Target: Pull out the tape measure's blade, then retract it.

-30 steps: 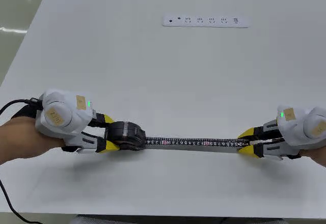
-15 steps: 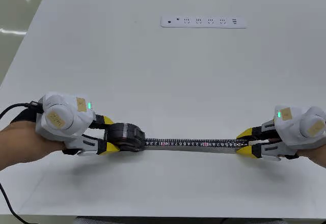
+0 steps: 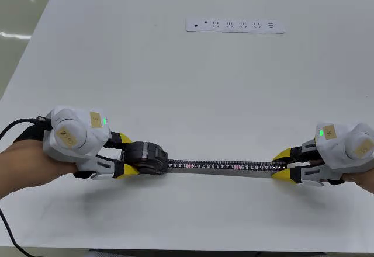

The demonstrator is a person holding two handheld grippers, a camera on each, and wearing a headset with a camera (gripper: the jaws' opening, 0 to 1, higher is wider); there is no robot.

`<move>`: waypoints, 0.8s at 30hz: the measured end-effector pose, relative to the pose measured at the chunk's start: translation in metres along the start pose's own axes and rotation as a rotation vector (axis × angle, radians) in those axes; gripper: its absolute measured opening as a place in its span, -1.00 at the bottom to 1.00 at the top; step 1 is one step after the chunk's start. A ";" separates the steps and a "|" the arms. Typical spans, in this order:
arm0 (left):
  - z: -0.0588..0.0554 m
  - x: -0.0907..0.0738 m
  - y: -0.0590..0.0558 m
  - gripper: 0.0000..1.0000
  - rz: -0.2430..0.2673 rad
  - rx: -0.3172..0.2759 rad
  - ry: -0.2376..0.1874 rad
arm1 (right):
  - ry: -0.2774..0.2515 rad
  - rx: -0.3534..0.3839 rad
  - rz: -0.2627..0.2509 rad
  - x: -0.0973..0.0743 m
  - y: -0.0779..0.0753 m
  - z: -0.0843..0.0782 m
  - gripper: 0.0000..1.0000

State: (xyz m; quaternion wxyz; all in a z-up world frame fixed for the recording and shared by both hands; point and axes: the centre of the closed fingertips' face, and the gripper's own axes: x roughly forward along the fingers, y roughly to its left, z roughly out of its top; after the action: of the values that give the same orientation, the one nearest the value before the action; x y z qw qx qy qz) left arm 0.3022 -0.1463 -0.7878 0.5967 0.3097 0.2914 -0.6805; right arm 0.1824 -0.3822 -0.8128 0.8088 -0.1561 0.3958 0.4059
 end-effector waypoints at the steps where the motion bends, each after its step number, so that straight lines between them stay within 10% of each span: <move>1: 0.000 0.000 0.000 -0.41 -0.001 -0.003 -0.001 | 0.002 -0.004 0.000 0.000 0.000 0.000 -0.68; 24: 0.009 -0.002 0.004 -0.15 0.035 -0.045 -0.022 | -0.008 0.060 -0.016 -0.008 0.000 0.006 -0.34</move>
State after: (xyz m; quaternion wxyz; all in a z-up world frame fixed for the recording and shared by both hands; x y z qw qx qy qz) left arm 0.3055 -0.1528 -0.7804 0.6186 0.2938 0.2943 -0.6666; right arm 0.1822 -0.3827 -0.8023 0.8181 -0.1331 0.4032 0.3879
